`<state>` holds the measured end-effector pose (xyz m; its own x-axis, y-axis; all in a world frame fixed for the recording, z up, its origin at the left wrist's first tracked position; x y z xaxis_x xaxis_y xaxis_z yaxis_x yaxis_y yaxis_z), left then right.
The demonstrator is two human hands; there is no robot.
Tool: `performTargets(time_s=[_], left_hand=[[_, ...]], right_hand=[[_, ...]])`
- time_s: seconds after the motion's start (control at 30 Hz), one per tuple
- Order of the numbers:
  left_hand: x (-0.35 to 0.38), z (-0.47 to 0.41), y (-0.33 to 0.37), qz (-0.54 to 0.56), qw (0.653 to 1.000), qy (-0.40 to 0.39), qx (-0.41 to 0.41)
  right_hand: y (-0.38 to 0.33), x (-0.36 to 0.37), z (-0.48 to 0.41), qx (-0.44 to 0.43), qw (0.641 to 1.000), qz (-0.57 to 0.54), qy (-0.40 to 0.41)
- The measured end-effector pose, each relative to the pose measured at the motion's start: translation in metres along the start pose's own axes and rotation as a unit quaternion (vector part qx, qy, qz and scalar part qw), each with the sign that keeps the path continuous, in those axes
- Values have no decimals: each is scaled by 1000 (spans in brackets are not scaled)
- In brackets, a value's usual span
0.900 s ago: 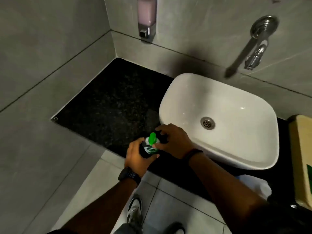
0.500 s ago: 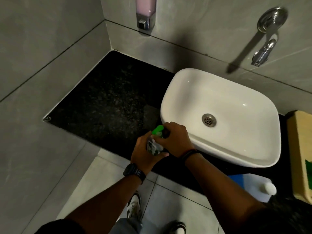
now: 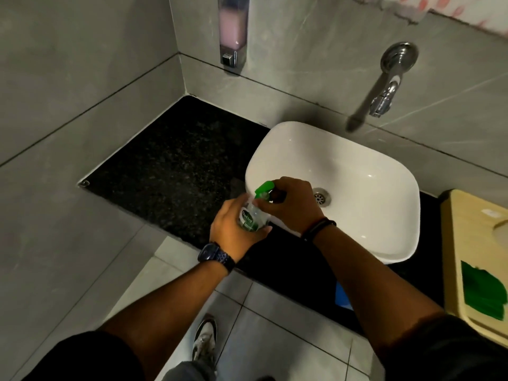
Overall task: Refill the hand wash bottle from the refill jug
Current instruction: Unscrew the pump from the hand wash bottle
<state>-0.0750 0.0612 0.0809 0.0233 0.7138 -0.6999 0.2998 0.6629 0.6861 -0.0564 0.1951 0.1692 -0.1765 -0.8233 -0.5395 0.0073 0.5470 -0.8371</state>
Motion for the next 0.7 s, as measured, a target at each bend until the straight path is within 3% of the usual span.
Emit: performTargets(time_s=[0.23, 0.4, 0.6, 0.7], left_hand=[[-3, 10, 15, 8, 1000, -12, 20], [-12, 9, 31, -3, 999, -4, 36], [-20, 8, 42, 3, 999, 14, 41], [-21, 8, 42, 3, 999, 16, 43]], right_hand=[[-13, -11, 13, -13, 998, -10, -57], [-6, -19, 16, 3, 999, -44, 14], [-13, -20, 18, -38, 995, -91, 3], [-9, -27, 20, -22, 994, -94, 58]])
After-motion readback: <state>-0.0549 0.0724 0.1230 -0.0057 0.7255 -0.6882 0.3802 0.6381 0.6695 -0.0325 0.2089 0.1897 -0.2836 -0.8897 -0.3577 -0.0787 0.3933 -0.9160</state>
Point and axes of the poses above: each hand's wrist, its own z-axis away from the middle knuckle, its own x-axis out of the palm, y = z × x, the point moved 9 cm from there along -z, towards the middle knuckle, and after that the axes turned 13 degrees about -z, right-handed, at the moved point
